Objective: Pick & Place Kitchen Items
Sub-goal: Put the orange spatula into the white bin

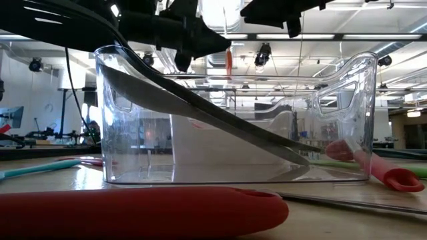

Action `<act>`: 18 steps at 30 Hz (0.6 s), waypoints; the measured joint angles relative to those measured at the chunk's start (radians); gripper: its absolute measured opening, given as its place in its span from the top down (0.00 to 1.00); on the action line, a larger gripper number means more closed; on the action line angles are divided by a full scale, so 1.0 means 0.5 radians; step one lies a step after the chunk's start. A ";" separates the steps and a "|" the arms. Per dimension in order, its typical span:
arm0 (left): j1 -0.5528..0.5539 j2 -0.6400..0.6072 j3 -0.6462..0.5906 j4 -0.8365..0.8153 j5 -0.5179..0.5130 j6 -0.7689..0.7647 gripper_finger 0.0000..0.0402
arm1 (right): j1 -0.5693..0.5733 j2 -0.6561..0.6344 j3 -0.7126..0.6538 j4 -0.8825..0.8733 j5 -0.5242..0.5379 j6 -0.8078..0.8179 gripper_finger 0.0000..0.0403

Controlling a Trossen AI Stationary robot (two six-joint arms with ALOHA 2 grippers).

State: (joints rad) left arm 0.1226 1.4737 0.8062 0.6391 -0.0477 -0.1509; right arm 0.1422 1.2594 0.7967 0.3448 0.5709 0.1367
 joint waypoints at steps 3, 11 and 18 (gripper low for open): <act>0.000 0.016 0.030 0.003 -0.001 0.002 0.92 | -0.046 0.000 0.001 0.016 -0.160 0.055 0.68; 0.000 0.023 0.068 -0.001 -0.004 0.008 0.92 | -0.141 0.022 0.003 0.030 -0.250 0.088 0.60; 0.000 0.023 0.092 -0.006 0.111 0.042 0.92 | -0.170 0.047 0.003 -0.021 -0.304 0.085 0.63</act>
State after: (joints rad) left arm 0.1226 1.4853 0.8524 0.6362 0.0076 -0.1299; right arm 0.0570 1.2830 0.7982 0.3344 0.4189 0.1792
